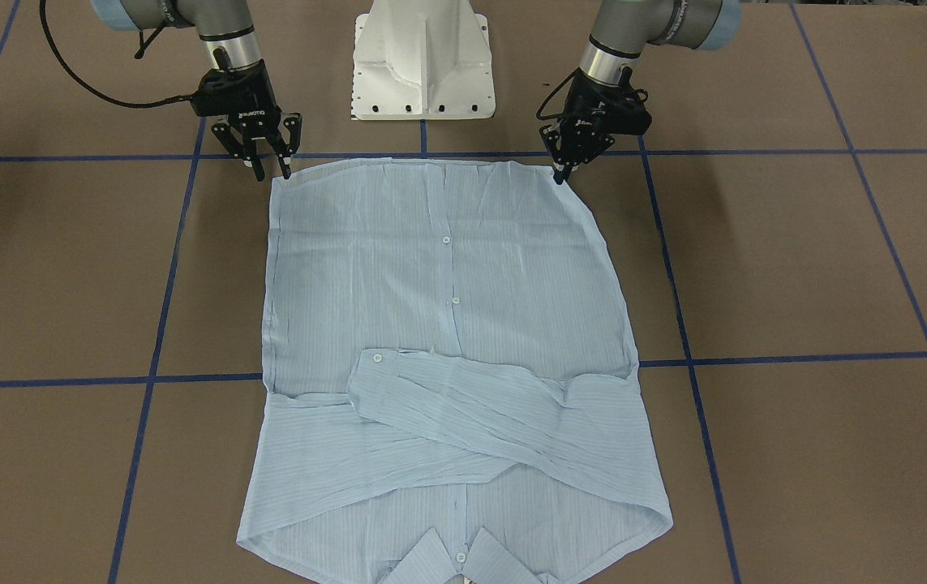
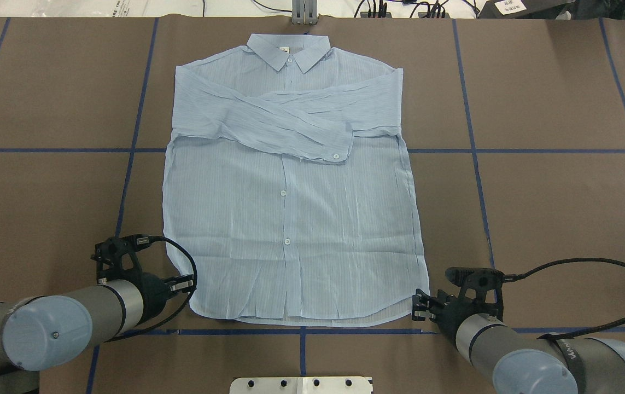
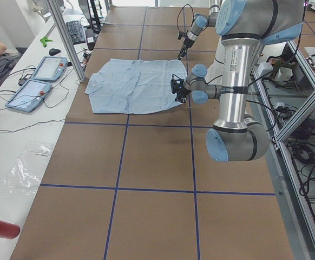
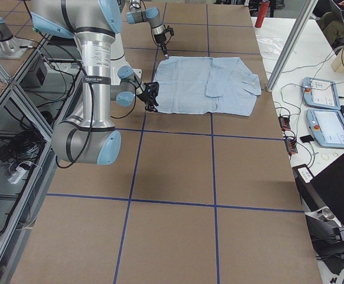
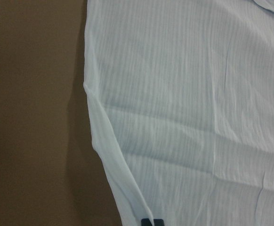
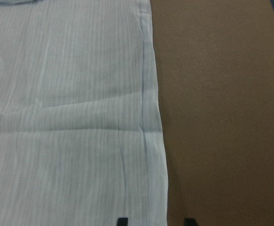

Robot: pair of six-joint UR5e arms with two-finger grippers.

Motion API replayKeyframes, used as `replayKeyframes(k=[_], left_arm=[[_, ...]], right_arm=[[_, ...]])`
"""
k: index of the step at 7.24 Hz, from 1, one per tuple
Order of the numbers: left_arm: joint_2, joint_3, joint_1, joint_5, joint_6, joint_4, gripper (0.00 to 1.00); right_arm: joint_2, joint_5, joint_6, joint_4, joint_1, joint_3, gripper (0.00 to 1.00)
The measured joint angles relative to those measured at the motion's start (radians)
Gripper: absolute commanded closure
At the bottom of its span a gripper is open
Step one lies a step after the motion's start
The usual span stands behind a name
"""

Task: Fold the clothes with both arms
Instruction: 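Grasp the hem corners nearest the robot with both grippers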

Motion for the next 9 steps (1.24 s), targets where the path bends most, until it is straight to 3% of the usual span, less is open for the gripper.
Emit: replayKeyframes(k=[5, 7, 9], left_arm=[[0.004, -0.008, -0.001, 0.0, 0.001, 0.0, 1.0], [0.006, -0.01, -0.001, 0.0, 0.001, 0.0, 1.0], [0.007, -0.01, -0.001, 0.0, 0.001, 0.0, 1.0]], right_arm=[[0.019, -0.003, -0.003, -0.006, -0.007, -0.035, 0.63], [0.037, -0.01, -0.004, -0.006, -0.008, -0.051, 1.0], [0.042, -0.012, -0.004, -0.009, -0.006, -0.054, 1.0]])
